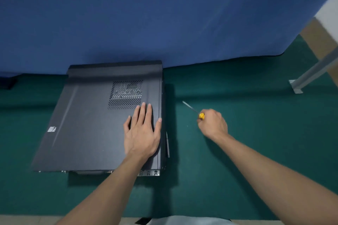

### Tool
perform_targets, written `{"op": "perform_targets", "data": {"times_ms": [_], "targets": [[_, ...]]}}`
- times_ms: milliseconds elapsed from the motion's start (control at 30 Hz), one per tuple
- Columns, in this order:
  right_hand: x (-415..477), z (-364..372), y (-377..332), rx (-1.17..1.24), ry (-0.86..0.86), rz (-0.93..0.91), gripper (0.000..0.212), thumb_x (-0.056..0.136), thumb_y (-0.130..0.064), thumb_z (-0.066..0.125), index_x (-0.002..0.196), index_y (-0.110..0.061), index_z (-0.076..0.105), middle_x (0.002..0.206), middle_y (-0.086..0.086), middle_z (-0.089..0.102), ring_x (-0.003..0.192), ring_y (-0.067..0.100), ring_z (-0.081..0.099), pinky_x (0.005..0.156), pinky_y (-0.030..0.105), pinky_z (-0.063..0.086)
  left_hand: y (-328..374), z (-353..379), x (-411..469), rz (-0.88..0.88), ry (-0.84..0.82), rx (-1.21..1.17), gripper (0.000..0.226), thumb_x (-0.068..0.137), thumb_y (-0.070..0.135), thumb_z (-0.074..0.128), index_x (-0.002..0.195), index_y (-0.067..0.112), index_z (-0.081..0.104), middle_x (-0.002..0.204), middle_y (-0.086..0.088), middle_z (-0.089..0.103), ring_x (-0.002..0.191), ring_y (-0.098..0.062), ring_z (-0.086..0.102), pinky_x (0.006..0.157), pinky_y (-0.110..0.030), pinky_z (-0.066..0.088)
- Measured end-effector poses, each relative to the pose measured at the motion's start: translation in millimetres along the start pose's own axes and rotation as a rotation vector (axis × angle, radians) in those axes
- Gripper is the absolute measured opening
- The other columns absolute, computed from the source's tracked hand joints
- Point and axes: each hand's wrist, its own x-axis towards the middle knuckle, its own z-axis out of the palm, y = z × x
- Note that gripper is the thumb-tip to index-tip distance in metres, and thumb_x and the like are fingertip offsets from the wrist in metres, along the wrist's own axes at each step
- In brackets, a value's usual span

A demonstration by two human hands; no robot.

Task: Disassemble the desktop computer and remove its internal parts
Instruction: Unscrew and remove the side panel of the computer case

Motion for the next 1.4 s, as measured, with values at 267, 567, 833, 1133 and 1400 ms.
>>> {"op": "perform_targets", "data": {"times_ms": [267, 567, 833, 1133, 1400], "targets": [[112.1, 27.9, -35.9, -0.140, 0.002, -0.048, 0.023, 0.082, -0.021, 0.056, 0.101, -0.015, 0.068, 0.104, 0.019, 0.066, 0.095, 0.040, 0.064, 0.076, 0.039, 0.051, -0.8, 2.8, -1.1, -0.056, -0.015, 0.010, 0.063, 0.099, 0.059, 0.014, 0.155, 0.030, 0.015, 0.162, 0.011, 0.009, 0.148, -0.004, -0.002, 0.117, -0.032, 0.000], [157.7, 47.9, -55.7, -0.253, -0.131, 0.011, 0.029, 0.084, -0.008, 0.054, 0.112, -0.011, 0.064, 0.112, 0.014, 0.061, 0.100, 0.035, 0.062, 0.073, 0.035, 0.047, 0.0, 3.2, -1.1, -0.063, -0.007, 0.017, 0.062, 0.100, 0.056, 0.021, 0.155, 0.028, 0.019, 0.161, 0.009, 0.014, 0.149, -0.005, 0.002, 0.118, -0.033, 0.004], [144.8, 32.4, -44.1, -0.044, -0.079, 0.050, 0.020, 0.083, -0.021, 0.060, 0.102, -0.015, 0.064, 0.102, 0.015, 0.064, 0.094, 0.036, 0.062, 0.075, 0.033, 0.047, 0.7, 2.0, -1.8, -0.063, -0.011, -0.014, 0.063, 0.099, 0.057, 0.019, 0.155, 0.029, 0.018, 0.162, 0.010, 0.012, 0.149, -0.005, 0.000, 0.119, -0.034, 0.004], [39.0, 11.6, -70.3, 0.396, -0.045, 0.050, 0.019, 0.082, -0.028, 0.063, 0.093, -0.013, 0.059, 0.092, 0.009, 0.064, 0.085, 0.029, 0.058, 0.066, 0.032, 0.045, -3.6, -3.8, -2.3, -0.021, 0.032, -0.150, 0.057, 0.099, 0.050, 0.032, 0.151, 0.023, 0.032, 0.161, 0.006, 0.021, 0.148, -0.008, 0.010, 0.118, -0.035, 0.005], [-79.9, 15.5, -123.8, 0.415, 0.063, -0.080, 0.019, 0.090, -0.031, 0.059, 0.075, -0.021, 0.058, 0.065, -0.003, 0.056, 0.069, 0.025, 0.053, 0.065, 0.033, 0.044, -58.0, -21.3, -42.8, 0.262, 0.004, -0.434, 0.037, 0.098, 0.018, 0.052, 0.135, 0.013, 0.056, 0.147, 0.001, 0.048, 0.141, -0.015, 0.034, 0.111, -0.027, 0.022]]}}
